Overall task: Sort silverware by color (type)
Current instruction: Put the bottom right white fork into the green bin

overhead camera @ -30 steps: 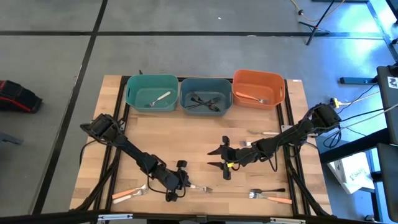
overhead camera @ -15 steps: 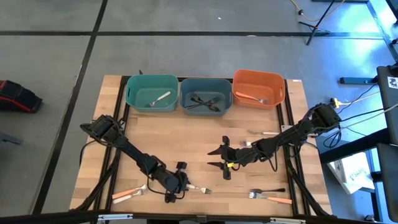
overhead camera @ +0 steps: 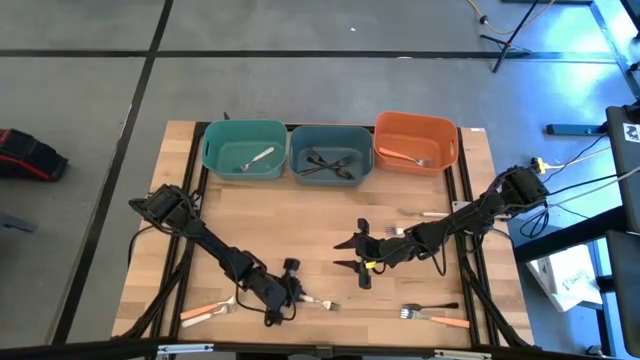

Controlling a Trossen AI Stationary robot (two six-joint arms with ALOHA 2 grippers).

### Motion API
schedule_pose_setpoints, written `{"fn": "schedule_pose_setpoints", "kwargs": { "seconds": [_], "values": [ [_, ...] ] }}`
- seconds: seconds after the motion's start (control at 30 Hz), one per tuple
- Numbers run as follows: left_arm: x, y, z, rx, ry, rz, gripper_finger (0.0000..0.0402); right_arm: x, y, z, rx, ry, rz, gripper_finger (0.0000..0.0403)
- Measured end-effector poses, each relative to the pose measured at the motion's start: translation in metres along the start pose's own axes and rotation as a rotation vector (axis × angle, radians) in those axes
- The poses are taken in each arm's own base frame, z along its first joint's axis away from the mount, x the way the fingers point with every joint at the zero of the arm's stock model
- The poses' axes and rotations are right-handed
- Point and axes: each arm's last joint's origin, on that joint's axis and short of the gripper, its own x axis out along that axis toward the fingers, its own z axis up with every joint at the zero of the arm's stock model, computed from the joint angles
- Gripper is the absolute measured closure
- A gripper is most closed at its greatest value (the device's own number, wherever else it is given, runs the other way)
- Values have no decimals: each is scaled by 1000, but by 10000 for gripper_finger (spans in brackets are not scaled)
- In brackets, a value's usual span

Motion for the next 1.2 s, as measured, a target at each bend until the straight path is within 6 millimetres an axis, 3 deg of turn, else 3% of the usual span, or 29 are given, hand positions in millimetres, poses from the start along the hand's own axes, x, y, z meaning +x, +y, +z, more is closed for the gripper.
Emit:
{"fn": "schedule_pose_setpoints", "kwargs": {
  "seconds": [0.23, 0.53, 0.9, 1.2],
  "values": [
    [-12, -1, 5, 10, -12, 37, 332, 0, 0, 0, 0, -1, 0, 226],
    [-59, 2, 10, 55, 27, 186, 337, 0, 1, 4, 12, -40, 9, 226],
    [-107, 31, -19, -20, -45, 250, 330, 0, 0, 6, 18, -59, -4, 226],
    [-139, 53, -24, -29, -140, 271, 330, 3, -13, 9, -24, -89, -179, 226]
  ]
}}
